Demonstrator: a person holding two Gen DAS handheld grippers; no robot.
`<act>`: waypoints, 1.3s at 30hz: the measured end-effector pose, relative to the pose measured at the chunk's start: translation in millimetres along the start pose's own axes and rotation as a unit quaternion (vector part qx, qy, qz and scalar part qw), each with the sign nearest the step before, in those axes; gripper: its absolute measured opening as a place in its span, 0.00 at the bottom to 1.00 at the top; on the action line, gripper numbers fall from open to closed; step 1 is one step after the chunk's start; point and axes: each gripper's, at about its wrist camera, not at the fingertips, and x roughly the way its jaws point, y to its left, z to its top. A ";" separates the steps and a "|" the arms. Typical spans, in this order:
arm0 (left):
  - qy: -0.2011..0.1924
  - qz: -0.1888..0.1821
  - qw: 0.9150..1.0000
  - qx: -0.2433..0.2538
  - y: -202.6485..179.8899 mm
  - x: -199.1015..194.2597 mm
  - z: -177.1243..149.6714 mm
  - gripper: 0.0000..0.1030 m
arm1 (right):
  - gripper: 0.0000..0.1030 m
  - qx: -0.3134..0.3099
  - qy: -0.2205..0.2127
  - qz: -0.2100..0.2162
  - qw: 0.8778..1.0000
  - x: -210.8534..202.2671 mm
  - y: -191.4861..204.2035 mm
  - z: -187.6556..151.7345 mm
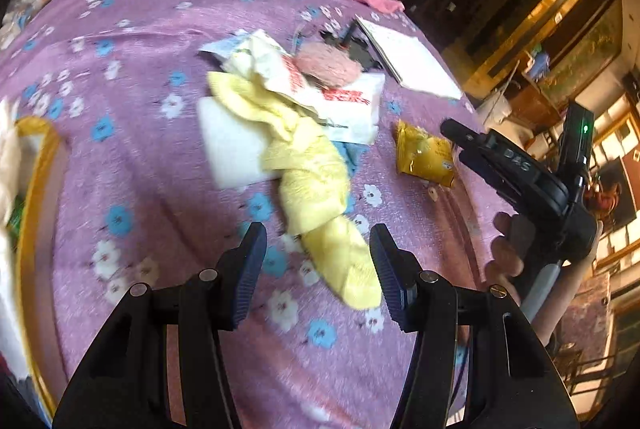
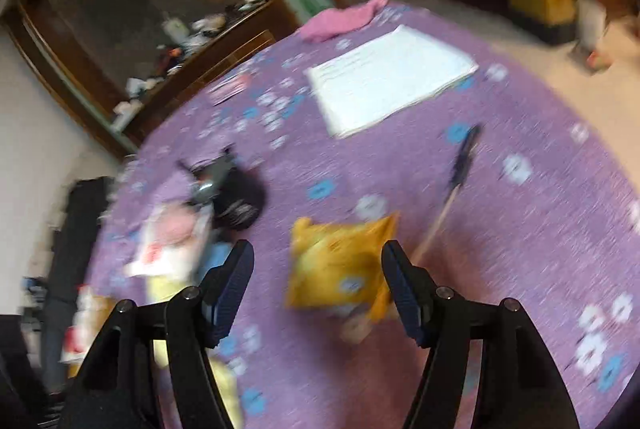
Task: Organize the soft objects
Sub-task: 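Grasp the yellow cloth with left tool while right grasps yellow cracker packet, then carry yellow cloth and cracker packet into the yellow-rimmed box and release both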
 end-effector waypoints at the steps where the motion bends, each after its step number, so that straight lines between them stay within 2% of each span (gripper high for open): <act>1: 0.002 0.005 1.000 0.008 -3.7 5.4 1.5 0.52 | 0.65 -0.008 0.004 0.001 1.000 5.4 1.3 -3.3; 5: 0.006 0.025 0.999 0.023 -10.4 26.1 9.5 0.52 | 0.65 -0.039 0.015 -0.015 0.999 17.1 11.6 -9.0; 8: -0.012 0.047 0.998 0.027 -11.1 38.5 18.2 0.51 | 0.64 -0.047 0.034 -0.024 0.998 24.0 11.7 -11.1; 9: -0.015 0.055 0.998 0.023 -9.2 42.2 19.8 0.49 | 0.62 -0.049 0.040 -0.027 0.998 26.1 9.6 -12.2; 10: -0.007 0.054 0.998 0.018 -5.6 47.3 20.4 0.40 | 0.56 -0.054 0.042 -0.035 0.997 27.1 9.6 -12.8; 14: -0.020 0.042 0.999 0.007 3.0 35.2 8.5 0.38 | 0.44 -0.060 0.033 -0.031 0.997 21.8 10.4 -13.8; 18: -0.021 0.000 1.000 -0.018 18.8 16.0 -11.8 0.38 | 0.41 -0.050 0.025 0.018 0.998 15.6 9.4 -12.0; 24: -0.039 -0.036 0.997 -0.058 39.1 -19.3 -43.2 0.38 | 0.40 -0.075 -0.006 0.080 0.994 1.6 23.4 -16.2; 29: -0.066 -0.071 0.992 -0.083 58.0 -67.1 -61.8 0.38 | 0.40 -0.100 -0.027 0.093 0.990 -24.2 42.1 -32.6; 34: -0.116 -0.076 0.987 -0.081 71.5 -126.8 -79.5 0.38 | 0.40 -0.049 0.002 0.186 0.981 -54.9 69.2 -77.5; 36: -0.128 -0.067 0.986 -0.078 79.8 -147.2 -85.4 0.38 | 0.40 -0.056 0.021 0.206 0.977 -58.5 94.1 -93.1; 39: -0.145 -0.049 0.985 -0.083 99.5 -171.0 -96.6 0.38 | 0.40 -0.098 0.041 0.233 0.967 -62.4 138.3 -111.7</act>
